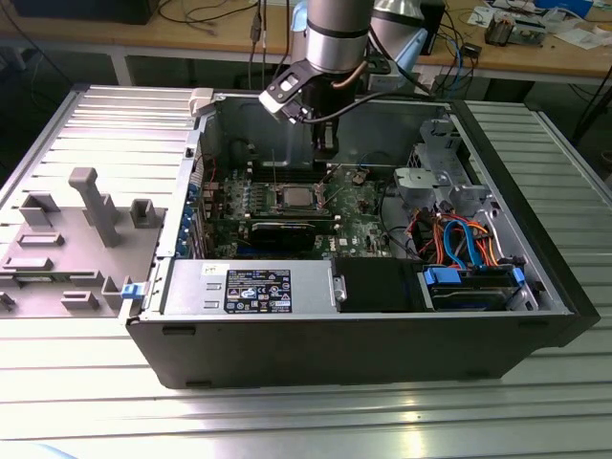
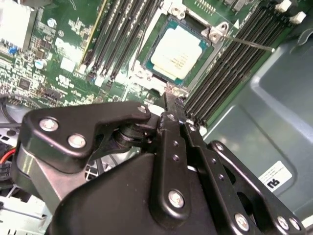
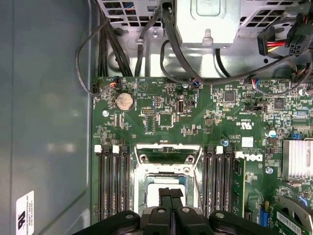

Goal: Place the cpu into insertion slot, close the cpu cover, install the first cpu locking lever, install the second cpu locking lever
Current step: 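Close the cpu cover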

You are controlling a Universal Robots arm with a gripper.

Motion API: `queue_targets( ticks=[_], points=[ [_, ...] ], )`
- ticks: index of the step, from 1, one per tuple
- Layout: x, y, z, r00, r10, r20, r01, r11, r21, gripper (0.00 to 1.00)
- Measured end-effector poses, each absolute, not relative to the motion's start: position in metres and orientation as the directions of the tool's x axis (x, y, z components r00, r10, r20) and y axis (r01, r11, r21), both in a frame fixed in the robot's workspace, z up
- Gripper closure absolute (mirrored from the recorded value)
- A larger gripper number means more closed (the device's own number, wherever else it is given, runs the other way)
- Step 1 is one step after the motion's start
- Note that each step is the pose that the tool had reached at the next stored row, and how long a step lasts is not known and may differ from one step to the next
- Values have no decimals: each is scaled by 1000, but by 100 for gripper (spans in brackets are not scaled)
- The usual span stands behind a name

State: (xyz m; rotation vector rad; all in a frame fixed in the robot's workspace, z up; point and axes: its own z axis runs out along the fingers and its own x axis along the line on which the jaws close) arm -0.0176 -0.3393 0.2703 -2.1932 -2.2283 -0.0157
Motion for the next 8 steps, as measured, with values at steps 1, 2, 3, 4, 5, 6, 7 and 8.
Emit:
queue_targets(
  ticks=[1, 2, 3, 4, 5, 6, 7, 8],
  points=[
    [-14, -339, 270, -16, 1000, 17, 1000, 16, -3, 89],
    [-11, -339, 270, -16, 1000, 17, 1000, 16, -3, 89],
    [-9, -339, 270, -16, 1000, 17, 1000, 16, -3, 89],
    [-7, -339, 270, -16, 1000, 17, 1000, 16, -3, 89],
    [-5, -339, 270, -16, 1000, 17, 1000, 16, -3, 89],
    [-4, -339, 270, -16, 1000, 18, 1000, 16, -3, 89],
    [-2, -339, 270, -16, 1000, 17, 1000, 16, -3, 89],
    [-1, -339, 270, -16, 1000, 17, 1000, 16, -3, 89]
  ],
)
